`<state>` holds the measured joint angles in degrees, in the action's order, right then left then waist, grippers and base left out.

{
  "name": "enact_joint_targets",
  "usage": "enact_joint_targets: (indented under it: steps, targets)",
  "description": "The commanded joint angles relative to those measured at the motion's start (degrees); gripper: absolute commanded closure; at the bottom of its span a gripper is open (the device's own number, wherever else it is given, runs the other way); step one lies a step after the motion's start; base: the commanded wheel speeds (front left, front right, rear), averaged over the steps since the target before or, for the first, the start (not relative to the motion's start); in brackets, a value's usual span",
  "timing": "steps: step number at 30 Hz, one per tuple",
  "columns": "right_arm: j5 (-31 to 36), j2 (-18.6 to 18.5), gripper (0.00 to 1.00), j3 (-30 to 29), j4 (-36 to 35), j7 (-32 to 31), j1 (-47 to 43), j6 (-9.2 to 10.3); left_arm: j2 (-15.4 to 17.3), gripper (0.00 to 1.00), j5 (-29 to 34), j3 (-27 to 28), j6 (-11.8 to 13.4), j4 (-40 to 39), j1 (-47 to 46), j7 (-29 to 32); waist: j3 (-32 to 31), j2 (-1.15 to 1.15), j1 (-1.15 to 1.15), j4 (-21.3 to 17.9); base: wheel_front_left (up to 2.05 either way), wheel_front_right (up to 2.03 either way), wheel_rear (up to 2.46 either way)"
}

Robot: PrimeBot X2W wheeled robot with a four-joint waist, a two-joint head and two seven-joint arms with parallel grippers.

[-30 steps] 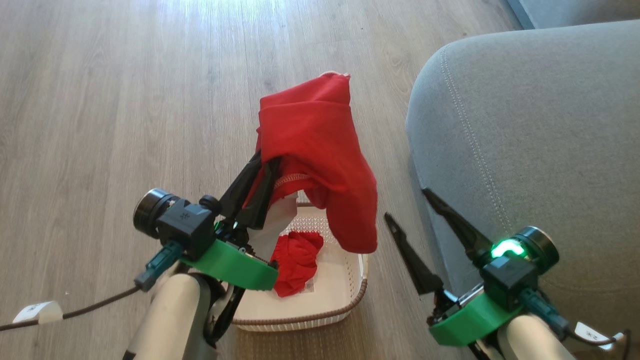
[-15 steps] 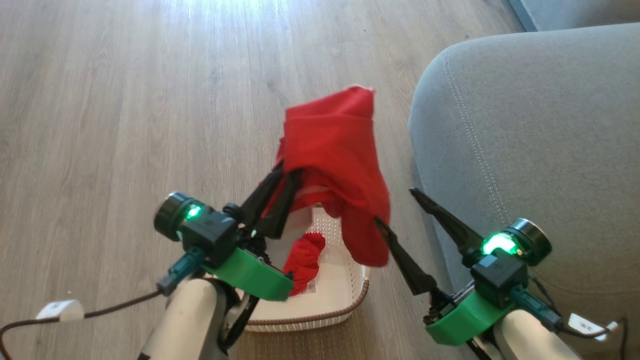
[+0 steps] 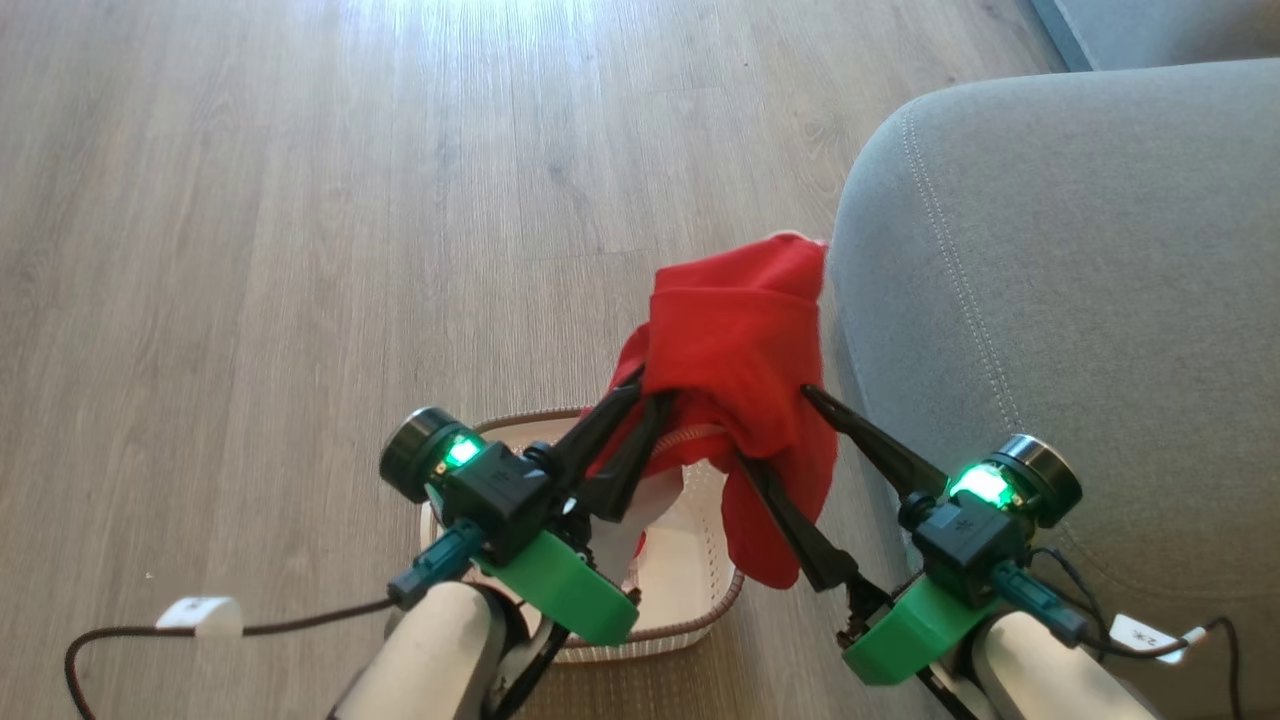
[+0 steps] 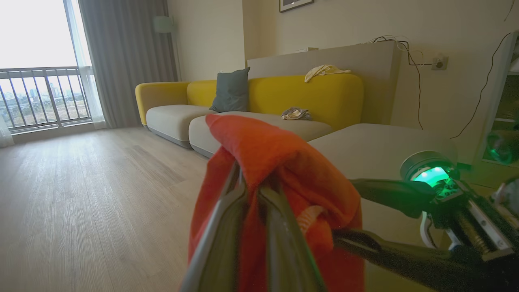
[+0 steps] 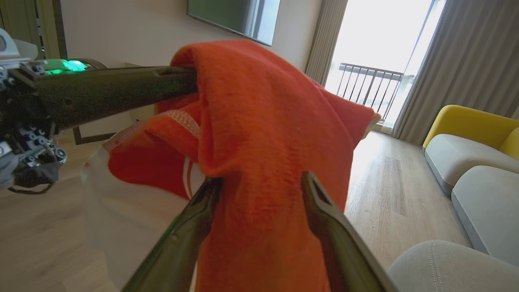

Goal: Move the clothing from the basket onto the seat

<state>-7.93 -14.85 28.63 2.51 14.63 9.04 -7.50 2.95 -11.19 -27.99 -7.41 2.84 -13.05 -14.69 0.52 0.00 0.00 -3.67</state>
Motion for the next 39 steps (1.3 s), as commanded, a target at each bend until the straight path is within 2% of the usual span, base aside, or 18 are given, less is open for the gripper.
enact_joint_targets:
  steps: [1, 11, 21, 22, 23, 33, 35, 37, 39]
  targets:
    - [0.7, -0.7, 0.00, 1.0, -1.2, 0.4, 2.5, 0.01, -0.1, 1.00, -0.3, 1.4, 0.0, -2.0, -2.9, -0.3, 0.0, 0.00, 0.00, 0.0, 0.00, 0.00, 0.00]
    - [2.6, -0.4, 0.00, 2.6, 2.8, 0.4, 4.8, 0.01, 0.2, 1.00, -1.5, -4.1, -0.1, -1.5, -3.5, -0.3, -0.2, 0.00, 0.00, -0.2, 0.00, 0.00, 0.00]
    - [2.8, 1.5, 0.00, 3.5, 4.5, 0.4, 6.2, 0.01, 0.2, 1.00, -3.1, -8.9, -0.1, -0.5, -4.2, -0.3, 0.0, 0.00, 0.00, 0.3, 0.00, 0.00, 0.00]
    - [2.4, 1.9, 0.64, 3.5, 4.6, 0.4, 6.0, 0.01, 0.3, 1.00, -3.3, -9.3, -0.1, -0.4, -4.3, -0.3, 0.0, 0.00, 0.00, 0.4, 0.00, 0.00, 0.00]
    - [2.0, 2.1, 1.00, 3.2, 4.6, 0.4, 6.0, 0.01, 0.3, 1.00, -3.4, -9.5, -0.1, -0.4, -4.4, -0.3, 0.0, 0.00, 0.00, 0.5, 0.00, 0.00, 0.00]
    - [0.6, 3.8, 1.00, 0.4, 2.6, 0.4, 5.0, 0.01, 0.7, 1.00, -3.6, -8.0, -0.1, 0.1, -4.0, -0.3, 0.2, 0.00, 0.00, 1.0, 0.00, 0.00, 0.00]
    - [0.4, 4.1, 1.00, -0.5, 2.0, 0.4, 4.8, 0.01, 0.7, 0.58, -3.0, -7.4, -0.1, -0.1, -4.0, -0.3, 0.3, 0.00, 0.00, 1.0, 0.00, 0.00, 0.00]
    - [0.1, 4.6, 1.00, -1.7, 1.4, 0.4, 4.5, 0.01, 0.6, 0.00, -1.9, -6.7, -0.1, -0.4, -3.9, -0.3, 0.4, 0.00, 0.00, 1.1, 0.00, 0.00, 0.00]
    - [0.3, 4.7, 1.00, -2.7, 1.0, 0.4, 4.4, 0.01, 0.6, 0.00, -1.3, -5.9, -0.1, -0.4, -3.6, -0.3, 0.4, 0.00, 0.00, 1.0, 0.00, 0.00, 0.00]
